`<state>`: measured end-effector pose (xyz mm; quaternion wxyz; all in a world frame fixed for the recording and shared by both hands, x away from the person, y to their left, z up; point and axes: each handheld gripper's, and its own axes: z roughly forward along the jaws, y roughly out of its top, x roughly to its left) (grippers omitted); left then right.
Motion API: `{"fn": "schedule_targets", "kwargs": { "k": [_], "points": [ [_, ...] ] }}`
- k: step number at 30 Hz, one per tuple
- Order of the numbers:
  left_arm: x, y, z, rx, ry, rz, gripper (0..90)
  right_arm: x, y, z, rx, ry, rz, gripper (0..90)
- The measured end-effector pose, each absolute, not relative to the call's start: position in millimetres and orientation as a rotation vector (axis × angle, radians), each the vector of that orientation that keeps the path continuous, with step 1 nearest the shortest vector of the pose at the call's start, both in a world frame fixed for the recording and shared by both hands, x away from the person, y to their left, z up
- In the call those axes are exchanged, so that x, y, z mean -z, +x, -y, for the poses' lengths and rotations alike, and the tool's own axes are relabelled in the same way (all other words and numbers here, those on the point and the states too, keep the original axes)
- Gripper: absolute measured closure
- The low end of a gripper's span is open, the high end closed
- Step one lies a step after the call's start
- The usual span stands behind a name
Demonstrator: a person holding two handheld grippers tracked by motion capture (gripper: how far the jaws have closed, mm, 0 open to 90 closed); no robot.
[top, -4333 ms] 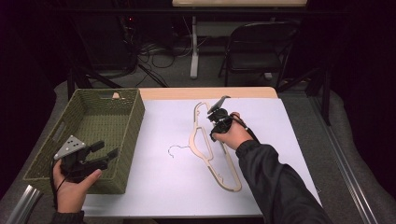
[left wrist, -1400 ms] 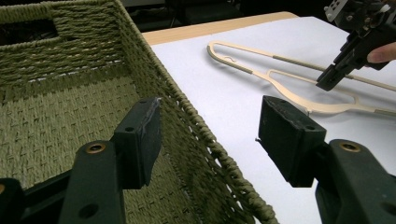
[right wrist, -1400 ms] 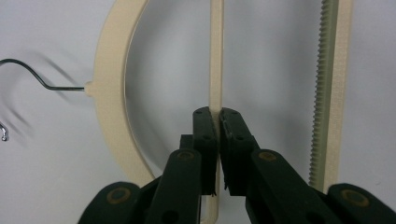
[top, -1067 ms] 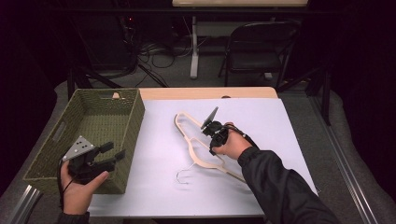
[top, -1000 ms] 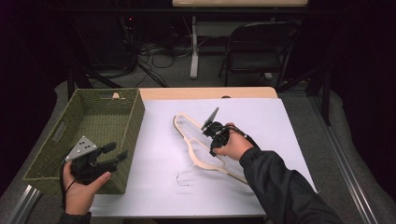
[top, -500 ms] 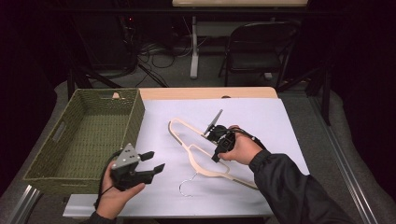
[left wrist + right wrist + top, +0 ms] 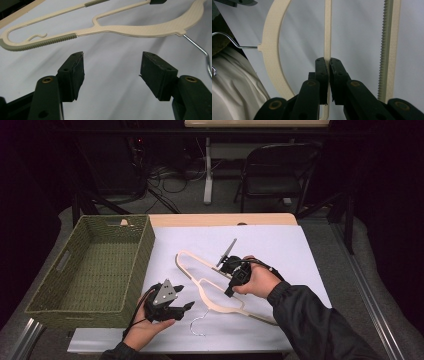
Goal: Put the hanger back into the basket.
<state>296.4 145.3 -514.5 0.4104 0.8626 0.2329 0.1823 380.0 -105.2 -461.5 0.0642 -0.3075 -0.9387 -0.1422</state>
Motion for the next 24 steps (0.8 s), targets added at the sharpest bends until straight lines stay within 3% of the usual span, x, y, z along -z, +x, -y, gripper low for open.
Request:
{"fn": "schedule_targets", "kwargs": {
  "k": [10, 24],
  "points": [
    [521.4, 295.8, -141.5, -0.560, 2.191, -0.547, 23.1, 463.8, 379.3, 96.1, 0.414, -0.892, 2.823, 85.7],
    [524.8, 289.5, -138.7, -0.648, 2.218, -0.429, 23.2, 478.5, 379.4, 81.8, 0.440, -0.849, 2.781, 85.6]
  ]
}}
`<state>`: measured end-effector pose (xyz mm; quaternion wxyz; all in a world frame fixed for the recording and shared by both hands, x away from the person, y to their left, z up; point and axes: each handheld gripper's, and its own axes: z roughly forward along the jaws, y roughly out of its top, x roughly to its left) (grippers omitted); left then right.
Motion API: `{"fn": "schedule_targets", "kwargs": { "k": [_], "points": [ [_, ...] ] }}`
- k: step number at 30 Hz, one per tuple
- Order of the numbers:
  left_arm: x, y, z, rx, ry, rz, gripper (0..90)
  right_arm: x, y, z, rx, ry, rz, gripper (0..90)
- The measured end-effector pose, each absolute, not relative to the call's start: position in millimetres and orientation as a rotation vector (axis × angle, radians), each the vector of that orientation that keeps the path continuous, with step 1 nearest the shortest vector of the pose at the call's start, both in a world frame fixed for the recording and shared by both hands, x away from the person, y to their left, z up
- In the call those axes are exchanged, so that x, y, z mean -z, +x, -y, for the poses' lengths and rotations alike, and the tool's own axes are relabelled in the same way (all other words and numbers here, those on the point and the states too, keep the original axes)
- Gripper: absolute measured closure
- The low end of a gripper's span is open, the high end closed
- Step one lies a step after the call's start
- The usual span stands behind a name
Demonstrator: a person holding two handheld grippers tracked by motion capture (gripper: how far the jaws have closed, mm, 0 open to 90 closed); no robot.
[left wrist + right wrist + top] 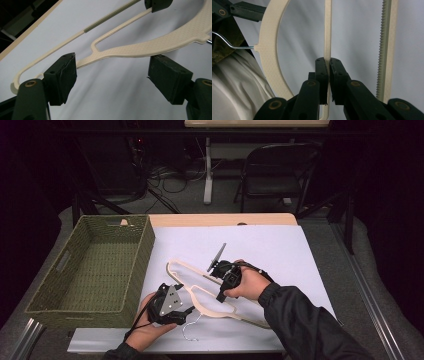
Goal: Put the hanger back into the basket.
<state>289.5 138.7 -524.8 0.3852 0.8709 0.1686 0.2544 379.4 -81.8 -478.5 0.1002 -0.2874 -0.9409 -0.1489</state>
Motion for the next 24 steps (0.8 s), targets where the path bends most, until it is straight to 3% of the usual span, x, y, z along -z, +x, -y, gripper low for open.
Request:
{"fn": "schedule_targets", "kwargs": {
  "k": [10, 15, 18, 24],
  "points": [
    [524.3, 286.5, -132.6, -0.608, 2.255, -0.299, 37.7, 480.8, 378.6, 75.2, 0.391, -0.813, 2.813, 85.5],
    [525.1, 287.6, -130.0, -0.560, 2.249, -0.258, 40.0, 484.2, 378.4, 71.5, 0.409, -0.805, 2.813, 85.4],
    [526.6, 288.3, -128.5, -0.536, 2.258, -0.253, 47.6, 485.0, 378.3, 68.9, 0.402, -0.791, 2.816, 85.3],
    [528.3, 293.6, -128.3, -0.480, 2.247, -0.281, 49.0, 492.7, 378.5, 65.5, 0.377, -0.784, 2.842, 85.1]
  ]
}}
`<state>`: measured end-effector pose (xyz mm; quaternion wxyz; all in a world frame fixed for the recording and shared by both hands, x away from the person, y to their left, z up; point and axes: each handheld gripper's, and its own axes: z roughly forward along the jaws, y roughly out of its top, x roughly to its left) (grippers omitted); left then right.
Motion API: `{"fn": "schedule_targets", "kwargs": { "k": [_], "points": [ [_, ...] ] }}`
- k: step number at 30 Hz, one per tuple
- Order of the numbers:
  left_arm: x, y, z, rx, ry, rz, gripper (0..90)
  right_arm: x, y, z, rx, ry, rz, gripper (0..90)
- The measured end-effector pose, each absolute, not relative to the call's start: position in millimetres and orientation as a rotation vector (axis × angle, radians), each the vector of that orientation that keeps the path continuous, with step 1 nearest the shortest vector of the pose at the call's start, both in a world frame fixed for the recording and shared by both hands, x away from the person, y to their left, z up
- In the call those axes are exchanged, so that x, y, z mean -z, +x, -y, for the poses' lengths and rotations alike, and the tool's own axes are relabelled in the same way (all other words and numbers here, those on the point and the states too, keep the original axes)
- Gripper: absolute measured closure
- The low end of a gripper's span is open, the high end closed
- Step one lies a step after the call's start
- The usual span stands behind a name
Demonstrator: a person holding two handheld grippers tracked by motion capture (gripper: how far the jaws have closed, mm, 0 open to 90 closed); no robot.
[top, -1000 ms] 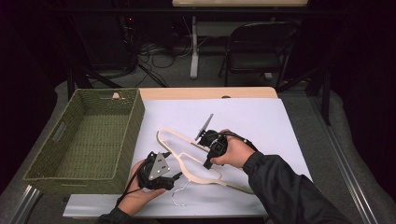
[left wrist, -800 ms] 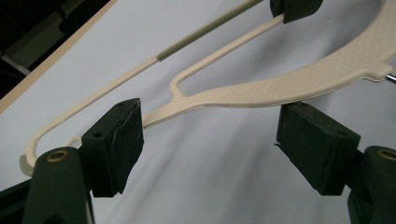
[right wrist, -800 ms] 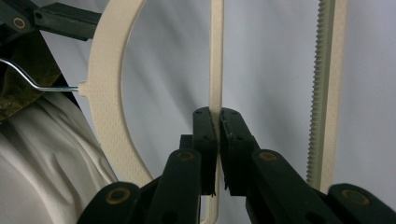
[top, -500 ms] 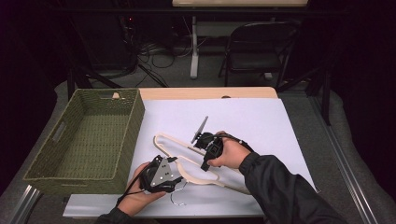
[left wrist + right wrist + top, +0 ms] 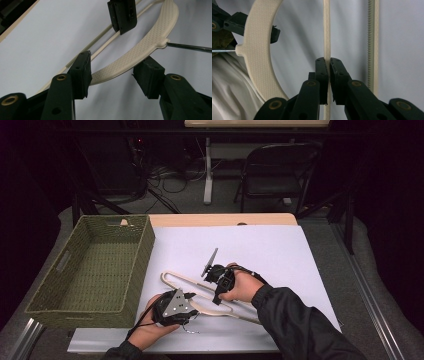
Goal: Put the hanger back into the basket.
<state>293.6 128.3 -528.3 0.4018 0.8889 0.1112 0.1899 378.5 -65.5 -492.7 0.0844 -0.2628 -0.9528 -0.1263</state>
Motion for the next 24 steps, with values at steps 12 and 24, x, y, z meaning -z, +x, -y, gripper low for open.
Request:
{"fn": "schedule_targets", "kwargs": {
  "k": [12, 24],
  "points": [
    [523.7, 299.5, -124.8, -0.445, 2.237, -0.302, 52.4, 485.6, 370.3, 84.1, 0.544, -0.793, 2.884, 74.0],
    [513.2, 309.5, -119.9, -0.392, 2.257, -0.328, 52.7, 456.4, 345.0, 126.9, 0.657, -0.756, 2.991, 62.0]
  ]
}}
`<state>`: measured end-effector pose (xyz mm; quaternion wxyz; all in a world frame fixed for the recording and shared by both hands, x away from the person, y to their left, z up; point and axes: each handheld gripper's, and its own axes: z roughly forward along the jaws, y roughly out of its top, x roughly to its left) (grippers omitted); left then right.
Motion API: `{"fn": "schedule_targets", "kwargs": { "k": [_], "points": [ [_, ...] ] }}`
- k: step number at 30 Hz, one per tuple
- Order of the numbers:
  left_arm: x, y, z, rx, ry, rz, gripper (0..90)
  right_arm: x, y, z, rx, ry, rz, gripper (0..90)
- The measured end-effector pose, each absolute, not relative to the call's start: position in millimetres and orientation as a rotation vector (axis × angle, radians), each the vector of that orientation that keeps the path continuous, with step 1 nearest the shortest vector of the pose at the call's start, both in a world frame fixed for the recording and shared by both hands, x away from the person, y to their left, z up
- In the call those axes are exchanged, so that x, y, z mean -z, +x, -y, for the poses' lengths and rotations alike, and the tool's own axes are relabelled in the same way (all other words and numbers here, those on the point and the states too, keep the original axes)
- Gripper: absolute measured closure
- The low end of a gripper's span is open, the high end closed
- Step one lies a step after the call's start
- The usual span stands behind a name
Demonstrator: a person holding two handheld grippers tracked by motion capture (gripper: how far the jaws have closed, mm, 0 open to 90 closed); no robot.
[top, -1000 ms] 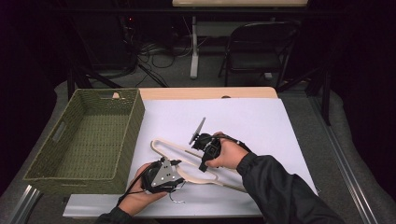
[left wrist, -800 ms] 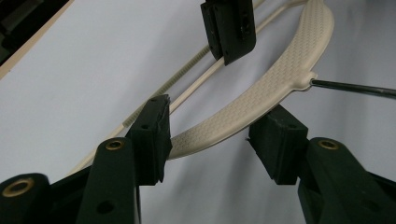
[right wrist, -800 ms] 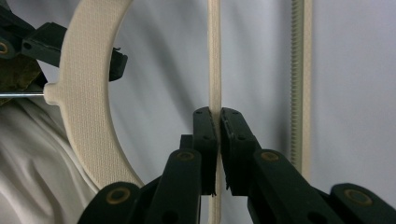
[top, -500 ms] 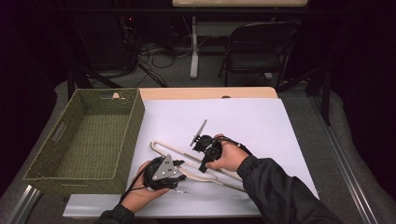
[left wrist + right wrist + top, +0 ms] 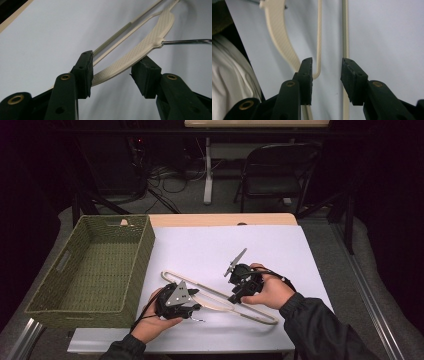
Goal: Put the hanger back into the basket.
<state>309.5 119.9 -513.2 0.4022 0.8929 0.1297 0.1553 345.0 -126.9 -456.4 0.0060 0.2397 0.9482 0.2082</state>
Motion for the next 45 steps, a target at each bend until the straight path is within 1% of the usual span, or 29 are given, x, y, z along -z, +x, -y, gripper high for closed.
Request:
{"fn": "schedule_targets", "kwargs": {
  "k": [9, 17, 19, 27, 29, 31, 37, 41, 45],
  "points": [
    [502.9, 320.3, -114.6, -0.338, 2.281, -0.358, 52.7, 446.6, 325.5, 131.6, -0.687, 0.671, -2.971, 58.8],
    [498.2, 331.3, -110.9, -0.269, 2.274, -0.394, 52.6, 456.6, 323.1, 120.1, -0.677, 0.630, -2.977, 59.0],
    [496.6, 333.2, -109.7, -0.263, 2.278, -0.401, 52.6, 459.0, 324.2, 116.5, -0.664, 0.633, -2.968, 60.2],
    [494.9, 335.6, -107.5, -0.259, 2.288, -0.410, 52.6, 466.3, 330.5, 110.5, -0.612, 0.626, -2.928, 71.9],
    [494.9, 335.5, -107.6, -0.261, 2.289, -0.411, 52.4, 466.3, 330.8, 110.3, -0.592, 0.620, -2.921, 73.4],
    [494.7, 335.6, -108.1, -0.264, 2.288, -0.417, 51.4, 466.5, 331.0, 110.3, -0.602, 0.618, -2.925, 73.8],
    [489.9, 332.8, -118.6, -0.326, 2.251, -0.461, 42.7, 463.4, 332.1, 112.3, -0.593, 0.615, -2.912, 75.3],
    [482.6, 331.3, -131.0, -0.372, 2.223, -0.489, 40.2, 459.9, 335.1, 115.3, -0.611, 0.622, -2.895, 77.3],
    [476.1, 330.9, -142.0, -0.404, 2.221, -0.502, 40.1, 453.3, 338.8, 117.9, -0.597, 0.565, -2.844, 82.1]
  ]
}}
